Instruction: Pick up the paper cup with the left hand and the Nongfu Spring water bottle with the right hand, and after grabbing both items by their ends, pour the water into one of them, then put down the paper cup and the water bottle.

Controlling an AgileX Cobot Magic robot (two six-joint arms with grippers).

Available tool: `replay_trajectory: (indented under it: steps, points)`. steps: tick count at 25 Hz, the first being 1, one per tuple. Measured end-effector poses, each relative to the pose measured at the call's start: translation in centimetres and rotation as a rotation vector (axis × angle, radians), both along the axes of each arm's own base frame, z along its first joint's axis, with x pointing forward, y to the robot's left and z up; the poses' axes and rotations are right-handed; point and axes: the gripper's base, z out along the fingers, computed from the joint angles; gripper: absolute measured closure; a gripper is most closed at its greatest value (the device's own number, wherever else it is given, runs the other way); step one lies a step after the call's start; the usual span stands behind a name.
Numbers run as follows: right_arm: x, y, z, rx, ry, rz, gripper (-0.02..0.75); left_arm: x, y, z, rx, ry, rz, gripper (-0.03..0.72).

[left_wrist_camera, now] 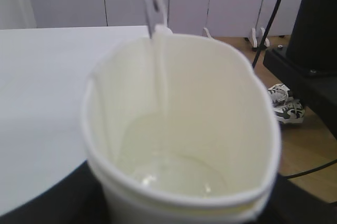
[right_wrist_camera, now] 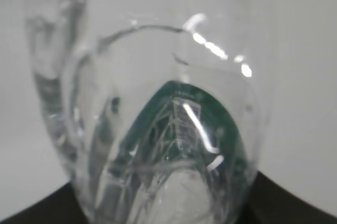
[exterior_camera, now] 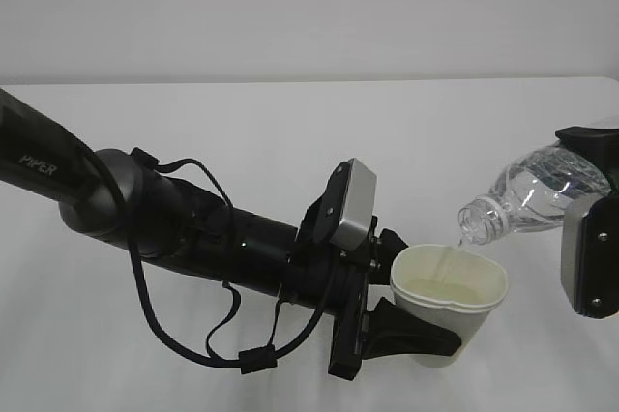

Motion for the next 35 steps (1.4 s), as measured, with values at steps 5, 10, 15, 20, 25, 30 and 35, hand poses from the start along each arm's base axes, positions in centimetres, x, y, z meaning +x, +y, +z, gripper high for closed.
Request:
replay_trajectory:
  steps: [5,10,15,20,25,30,35]
  points:
    - [0.0,0.0,0.0,0.0,0.0,0.0,0.398,0.0,0.0,0.0,0.0,0.0,0.0,0.263]
    - [0.01,0.01,0.04,0.001,-0.005,0.0,0.398,0.0,0.0,0.0,0.0,0.0,0.0,0.263]
    - [0.02,0.01,0.05,0.002,-0.006,0.0,0.398,0.0,0.0,0.0,0.0,0.0,0.0,0.263]
    - [0.02,0.01,0.05,0.002,-0.006,0.0,0.398,0.0,0.0,0.0,0.0,0.0,0.0,0.263]
    - [0.02,0.01,0.05,0.002,-0.006,0.0,0.398,0.0,0.0,0.0,0.0,0.0,0.0,0.263]
    - [0.01,0.05,0.05,-0.006,-0.008,0.008,0.398,0.0,0.0,0.0,0.0,0.0,0.0,0.263]
    - [0.0,0.09,0.06,-0.011,-0.009,0.014,0.398,0.0,0.0,0.0,0.0,0.0,-0.001,0.263]
